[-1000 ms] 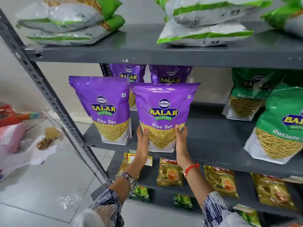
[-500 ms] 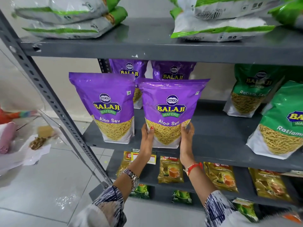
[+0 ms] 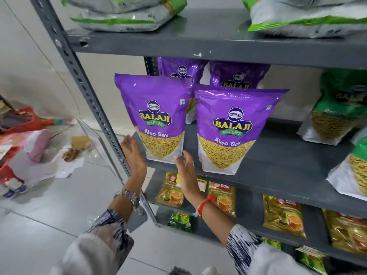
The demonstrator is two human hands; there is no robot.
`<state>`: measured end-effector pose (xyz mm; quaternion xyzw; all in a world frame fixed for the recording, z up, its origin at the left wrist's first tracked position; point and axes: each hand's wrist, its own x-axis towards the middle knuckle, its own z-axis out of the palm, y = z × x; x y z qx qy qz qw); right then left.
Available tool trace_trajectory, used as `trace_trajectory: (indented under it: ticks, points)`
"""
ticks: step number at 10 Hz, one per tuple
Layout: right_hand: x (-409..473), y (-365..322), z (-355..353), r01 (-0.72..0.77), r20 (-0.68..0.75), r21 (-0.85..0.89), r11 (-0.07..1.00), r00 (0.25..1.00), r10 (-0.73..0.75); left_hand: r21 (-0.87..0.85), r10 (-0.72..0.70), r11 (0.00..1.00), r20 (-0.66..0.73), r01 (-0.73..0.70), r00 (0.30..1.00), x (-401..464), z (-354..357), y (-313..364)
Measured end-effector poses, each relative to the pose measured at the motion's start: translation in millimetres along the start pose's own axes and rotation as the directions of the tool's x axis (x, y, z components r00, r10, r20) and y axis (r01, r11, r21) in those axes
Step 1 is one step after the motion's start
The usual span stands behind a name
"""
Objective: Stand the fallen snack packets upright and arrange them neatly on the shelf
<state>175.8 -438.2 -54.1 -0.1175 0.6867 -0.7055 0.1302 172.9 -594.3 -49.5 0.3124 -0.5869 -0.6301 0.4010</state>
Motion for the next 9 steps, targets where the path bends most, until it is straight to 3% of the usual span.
trace_trajectory:
  ticks: [1, 2, 3, 4, 7, 8, 9]
  points:
    - [16.2, -10.7, 15.9, -0.072, -0.015, 0.014, 0.997, 0.997, 0.073, -0.035, -0.189, 0.98, 0.123, 0.194, 0.974, 21.1, 3.8, 10.6]
    - [33.4, -17.3, 19.9, -0.069, -0.078, 0.01, 0.998, 0.995, 0.069, -0.035, -0.275, 0.957, 0.214, 0.288, 0.937, 22.0, 9.8, 16.2]
    - [46.1, -18.6, 16.7, -0.04, -0.033, -0.045, 0.998, 0.999, 0.038, -0.031, -0.234, 0.969, 0.217, 0.246, 0.948, 13.8, 11.0, 15.6]
    - [47.6, -17.8, 16.2, 0.008, 0.002, 0.011, 1.0, 1.0, -0.008, -0.034, -0.164, 0.984, 0.238, 0.177, 0.957, 12.2, 6.6, 12.7]
    - [39.3, -17.6, 22.0, 0.014, -0.024, 0.04, 0.999, 1.0, -0.013, 0.01, -0.185, 0.982, 0.271, 0.19, 0.945, 14.4, -1.0, 8.4]
    - [38.1, -20.3, 21.0, 0.019, -0.039, 0.053, 0.998, 0.999, -0.017, 0.029, -0.172, 0.985, 0.245, 0.17, 0.954, 12.2, -2.0, 10.3]
    - [23.4, -23.2, 19.8, 0.078, -0.077, 0.034, 0.996, 0.994, -0.075, 0.017, -0.019, 1.0, 0.131, 0.017, 0.991, -2.3, -2.4, 13.5]
